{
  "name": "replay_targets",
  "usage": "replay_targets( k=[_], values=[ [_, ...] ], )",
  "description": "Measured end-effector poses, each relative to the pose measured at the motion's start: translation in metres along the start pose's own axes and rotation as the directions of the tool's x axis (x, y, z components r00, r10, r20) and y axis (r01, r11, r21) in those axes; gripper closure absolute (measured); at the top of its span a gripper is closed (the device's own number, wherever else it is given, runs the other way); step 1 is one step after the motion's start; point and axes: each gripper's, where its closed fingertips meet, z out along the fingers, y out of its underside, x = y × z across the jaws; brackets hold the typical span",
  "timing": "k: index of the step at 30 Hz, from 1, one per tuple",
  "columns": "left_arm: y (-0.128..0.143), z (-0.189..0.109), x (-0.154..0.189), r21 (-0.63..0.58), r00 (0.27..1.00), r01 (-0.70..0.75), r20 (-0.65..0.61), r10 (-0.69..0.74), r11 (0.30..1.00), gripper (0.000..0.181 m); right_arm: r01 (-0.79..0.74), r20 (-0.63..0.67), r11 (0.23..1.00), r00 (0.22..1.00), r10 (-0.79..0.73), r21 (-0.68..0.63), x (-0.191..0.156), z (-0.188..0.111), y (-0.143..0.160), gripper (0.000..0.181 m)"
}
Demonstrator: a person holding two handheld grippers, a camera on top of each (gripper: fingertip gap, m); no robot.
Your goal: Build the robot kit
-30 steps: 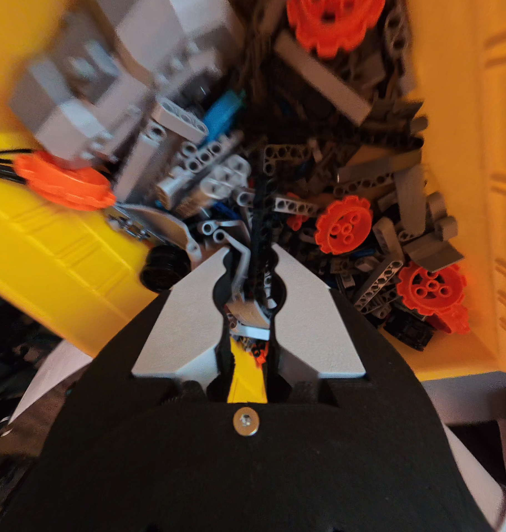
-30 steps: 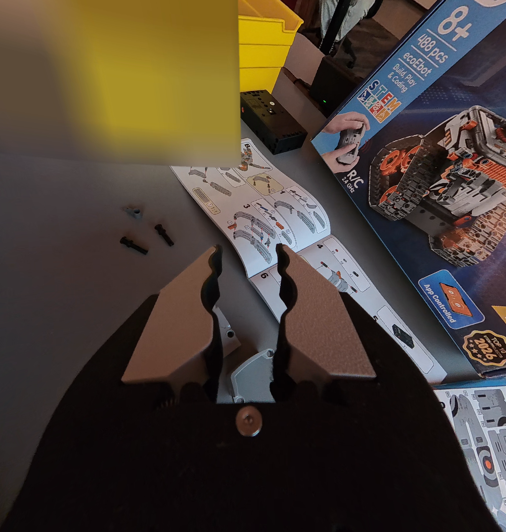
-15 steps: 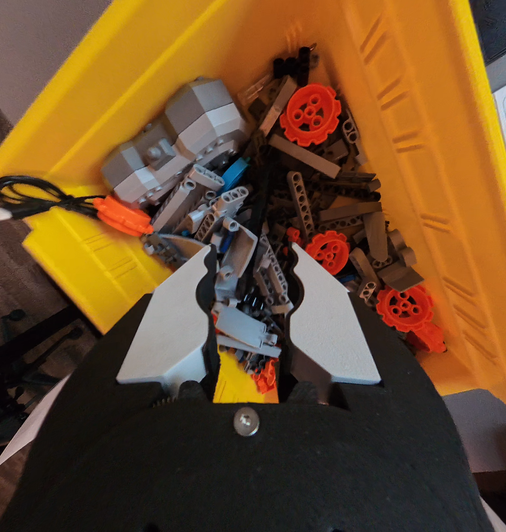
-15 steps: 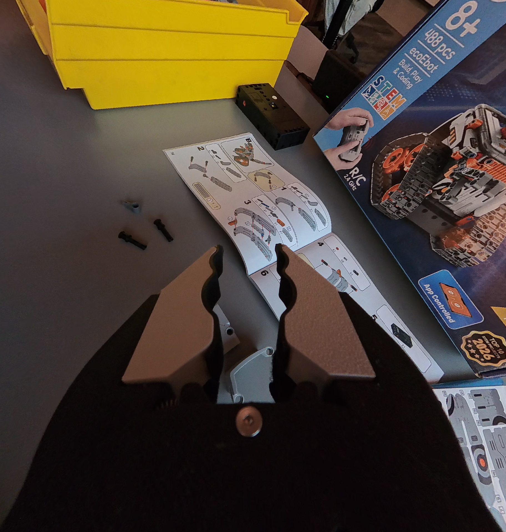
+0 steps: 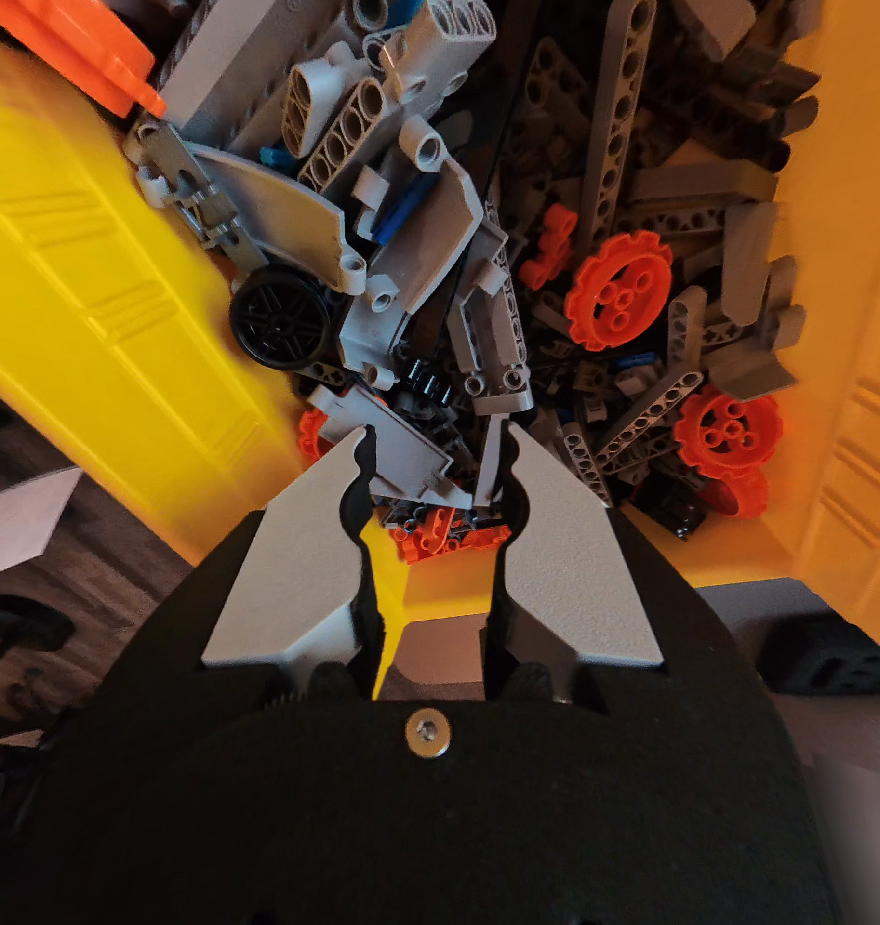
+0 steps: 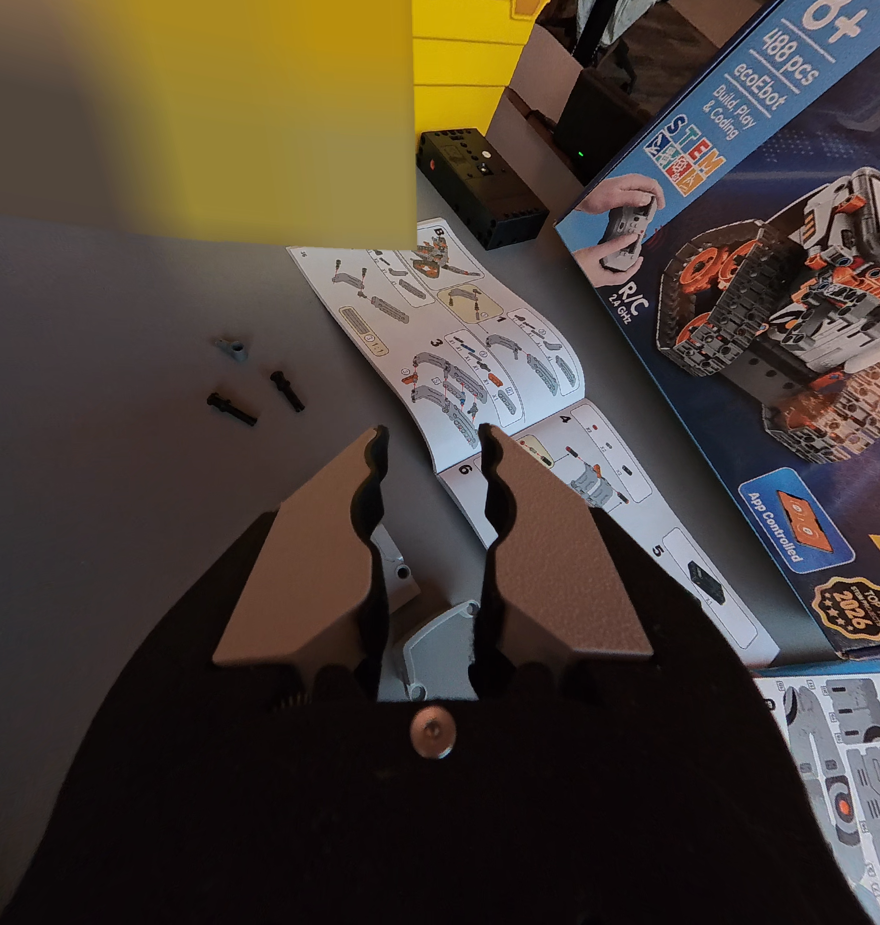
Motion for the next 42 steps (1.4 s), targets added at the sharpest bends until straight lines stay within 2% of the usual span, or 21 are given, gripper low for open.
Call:
replay_targets(
  k=[2,5,12,16,18,19,20,27,32,38,42],
  values=[
    [0.0,0.0,0.005,0.0,0.999,0.025,-0.027,-0.025,1.0,0.125,0.003,0.003,1.0,1.0,-0.003,-0.004,-0.001,0.001,0.001,0.145],
    [0.008,0.005,0.013,-0.062,0.999,0.005,-0.032,-0.007,0.998,0.122,0.007,0.007,1.0,1.0,-0.007,-0.01,-0.002,0.002,0.002,0.145],
    [0.005,0.025,0.014,-0.196,0.99,-0.1,0.073,0.117,0.975,0.13,0.015,0.014,1.0,1.0,-0.015,-0.025,-0.004,0.003,0.005,0.145],
    [0.004,0.025,0.013,-0.205,0.99,-0.104,0.075,0.121,0.973,0.134,0.03,0.018,0.999,0.999,-0.03,-0.038,-0.006,0.004,0.006,0.145],
    [0.002,0.023,0.012,-0.189,0.993,-0.095,0.057,0.108,0.977,0.139,0.039,0.019,0.998,0.999,-0.038,-0.042,-0.007,0.004,0.007,0.145],
    [-0.001,0.022,0.015,-0.172,0.994,-0.095,0.032,0.102,0.98,0.155,0.042,0.019,0.998,0.999,-0.041,-0.043,-0.007,0.004,0.007,0.145],
    [-0.005,0.02,0.019,-0.146,0.995,-0.097,0.007,0.099,0.984,0.16,0.044,0.02,0.998,0.999,-0.043,-0.043,-0.007,0.004,0.007,0.145],
    [-0.026,0.015,0.027,-0.072,0.993,-0.113,-0.024,0.111,0.991,0.16,0.041,0.021,0.998,0.999,-0.041,-0.04,-0.007,0.003,0.006,0.145],
    [-0.044,0.001,0.028,0.062,0.995,-0.056,-0.082,0.061,0.996,0.16,0.045,0.024,0.998,0.999,-0.044,-0.045,-0.008,0.004,0.007,0.145],
    [-0.049,-0.002,0.027,0.11,0.99,-0.041,-0.129,0.055,0.993,0.16,0.045,0.025,0.998,0.999,-0.044,-0.052,-0.008,0.005,0.009,0.145],
    [-0.059,-0.015,0.046,0.204,0.974,-0.055,-0.204,0.098,0.977,0.163,0.046,0.025,0.997,0.999,-0.045,-0.054,-0.008,0.005,0.009,0.145]
  ],
)
